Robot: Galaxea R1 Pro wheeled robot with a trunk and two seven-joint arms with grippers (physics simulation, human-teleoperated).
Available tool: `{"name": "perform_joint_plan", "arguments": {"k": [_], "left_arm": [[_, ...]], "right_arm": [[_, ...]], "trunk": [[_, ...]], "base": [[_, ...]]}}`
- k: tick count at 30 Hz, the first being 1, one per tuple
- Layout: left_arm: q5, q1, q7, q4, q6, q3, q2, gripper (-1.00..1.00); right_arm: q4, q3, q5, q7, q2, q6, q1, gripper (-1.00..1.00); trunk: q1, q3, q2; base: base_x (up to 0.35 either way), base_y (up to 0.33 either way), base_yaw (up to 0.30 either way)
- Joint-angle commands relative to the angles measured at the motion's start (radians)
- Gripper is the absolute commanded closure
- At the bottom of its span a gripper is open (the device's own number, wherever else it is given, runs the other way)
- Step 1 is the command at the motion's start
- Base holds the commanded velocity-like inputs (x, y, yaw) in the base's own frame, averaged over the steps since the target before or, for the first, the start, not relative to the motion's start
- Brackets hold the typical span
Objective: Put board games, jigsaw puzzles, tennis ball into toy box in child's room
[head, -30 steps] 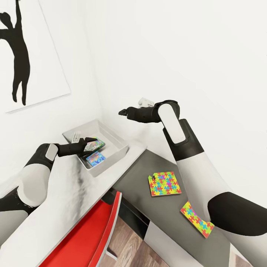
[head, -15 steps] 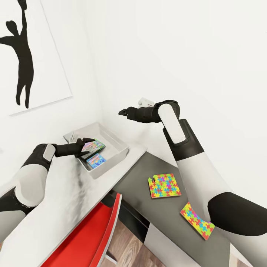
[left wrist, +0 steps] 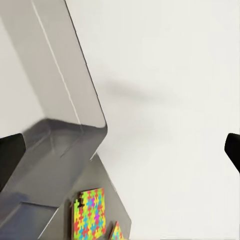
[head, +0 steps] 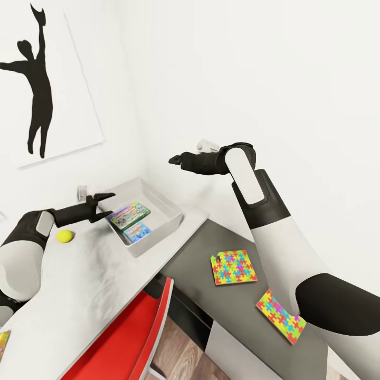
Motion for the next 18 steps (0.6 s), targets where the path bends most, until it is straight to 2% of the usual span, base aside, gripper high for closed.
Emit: {"name": "perform_joint_plan", "arguments": {"k": [1,6,13,18], "left_arm": [[-0.002,0.004,-0.026,0.0,0.007,0.004,0.006,-1.0],[-0.005,0.043,-0.151,-0.001,0.007,0.001,0.041,-1.0],[-0.006,0.107,-0.276,-0.003,0.006,-0.004,0.056,-1.0],[-0.006,0.144,-0.333,-0.003,0.004,-0.006,0.063,-1.0]], "right_arm": [[-0.001,0.001,-0.009,-0.01,0.0,0.001,-0.001,-1.0],[0.0,0.001,-0.008,-0.01,0.0,0.001,-0.001,-1.0],[0.001,0.001,-0.004,-0.01,0.0,0.001,-0.001,-1.0],[0.001,0.001,-0.002,-0.01,0.0,0.0,-0.001,-1.0]], "trunk": [[0.0,0.0,-0.001],[0.0,0.008,-0.001],[0.0,0.02,-0.001],[0.0,0.028,-0.001]], "base": [[0.0,0.0,0.0],[0.0,0.0,0.0],[0.0,0.0,0.0],[0.0,0.0,0.0]]}}
